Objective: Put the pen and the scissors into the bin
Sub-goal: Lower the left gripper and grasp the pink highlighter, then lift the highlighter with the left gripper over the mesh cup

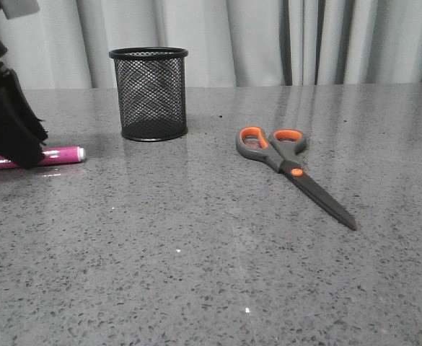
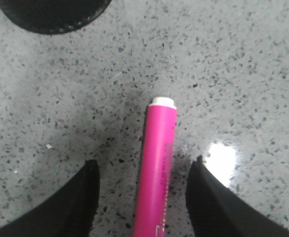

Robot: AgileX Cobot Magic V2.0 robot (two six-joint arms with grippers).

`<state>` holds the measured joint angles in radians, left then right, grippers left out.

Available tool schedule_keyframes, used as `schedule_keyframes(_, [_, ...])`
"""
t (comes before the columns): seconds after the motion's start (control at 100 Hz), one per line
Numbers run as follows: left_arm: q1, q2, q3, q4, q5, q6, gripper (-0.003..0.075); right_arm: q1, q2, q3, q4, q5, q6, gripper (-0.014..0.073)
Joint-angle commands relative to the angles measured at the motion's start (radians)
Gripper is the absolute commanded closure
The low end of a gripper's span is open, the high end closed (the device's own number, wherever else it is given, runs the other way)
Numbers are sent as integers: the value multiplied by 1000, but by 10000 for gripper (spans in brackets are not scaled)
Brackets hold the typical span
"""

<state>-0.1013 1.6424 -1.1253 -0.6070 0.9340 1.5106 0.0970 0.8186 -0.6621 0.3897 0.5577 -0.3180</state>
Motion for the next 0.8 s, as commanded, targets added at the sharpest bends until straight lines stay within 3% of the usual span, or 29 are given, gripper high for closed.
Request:
schedule_keyframes(0.0, [-7, -19, -30, -35, -4, 3, 363, -8, -2, -35, 1, -53, -11, 223])
schedule_keyframes(0.08, [-7, -15, -30, -21, -4, 3, 370, -8, -2, -35, 1, -46, -11, 223])
schedule_keyframes(0.15, [-7, -15, -30, -11, 6, 3, 437, -8, -2, -35, 1, -39, -11, 223])
schedule_keyframes(0.28, [-7, -15, -32, -1, 44, 3, 736, -8, -2, -35, 1, -34, -11, 223])
schedule_keyframes(0.54, [-8, -82, -149, -44, 127, -35, 739, -8, -2, -35, 0, -32, -11, 223])
schedule_keyframes(0.66, [-8, -132, -221, -198, 125, -29, 739, -8, -2, -35, 0, -32, -11, 223])
schedule_keyframes(0.79, [-8, -136, -278, -479, 62, -22, 739, -8, -2, -35, 0, -32, -11, 223])
